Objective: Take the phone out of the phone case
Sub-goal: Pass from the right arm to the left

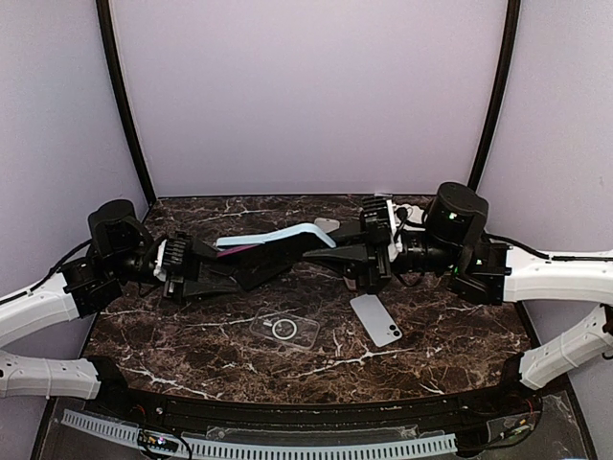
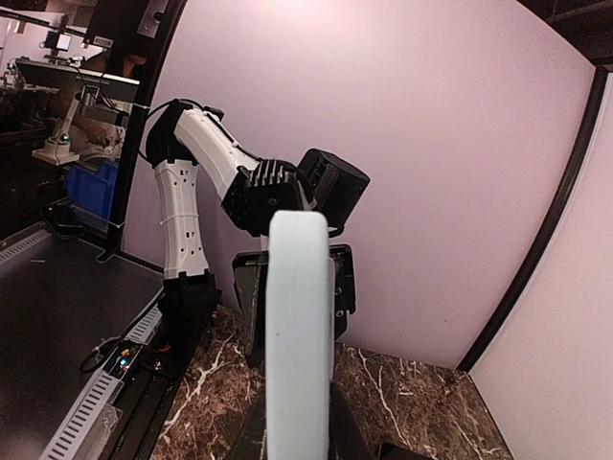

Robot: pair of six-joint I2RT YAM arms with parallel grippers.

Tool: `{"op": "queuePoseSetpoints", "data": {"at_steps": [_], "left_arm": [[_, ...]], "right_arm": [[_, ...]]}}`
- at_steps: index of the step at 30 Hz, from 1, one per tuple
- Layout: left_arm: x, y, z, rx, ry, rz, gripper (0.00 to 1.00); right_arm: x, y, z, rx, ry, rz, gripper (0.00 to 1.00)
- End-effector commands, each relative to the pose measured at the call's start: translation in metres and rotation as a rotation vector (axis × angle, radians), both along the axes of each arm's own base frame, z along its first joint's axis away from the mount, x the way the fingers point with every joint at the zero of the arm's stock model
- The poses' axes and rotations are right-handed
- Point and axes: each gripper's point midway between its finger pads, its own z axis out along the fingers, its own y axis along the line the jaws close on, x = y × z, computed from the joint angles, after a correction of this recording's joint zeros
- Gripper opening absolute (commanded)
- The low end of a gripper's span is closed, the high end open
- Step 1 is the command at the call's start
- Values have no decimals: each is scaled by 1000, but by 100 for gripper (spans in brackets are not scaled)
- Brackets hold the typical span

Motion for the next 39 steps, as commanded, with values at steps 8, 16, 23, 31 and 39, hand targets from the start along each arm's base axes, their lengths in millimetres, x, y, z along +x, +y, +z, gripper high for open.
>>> {"op": "queuePoseSetpoints", "data": {"at_steps": [8,16,23,31,39], "left_arm": [[-15,6,28,-102,-44,-51,40],[-14,6,31,-118,-43,-45,32],[-15,8,40,-163,-60,-31,24],[-21,20,58,-266,-133,4,21],[-30,28,76,-352,-120,-27,20]], "right_arm": [[-4,8,27,87,-49,13,0],[-5,13,24,85,-36,26,0],[-5,14,22,106,-13,32,0],[-2,16,34,188,-15,26,0],[-2,16,47,321,13,64,0]]}}
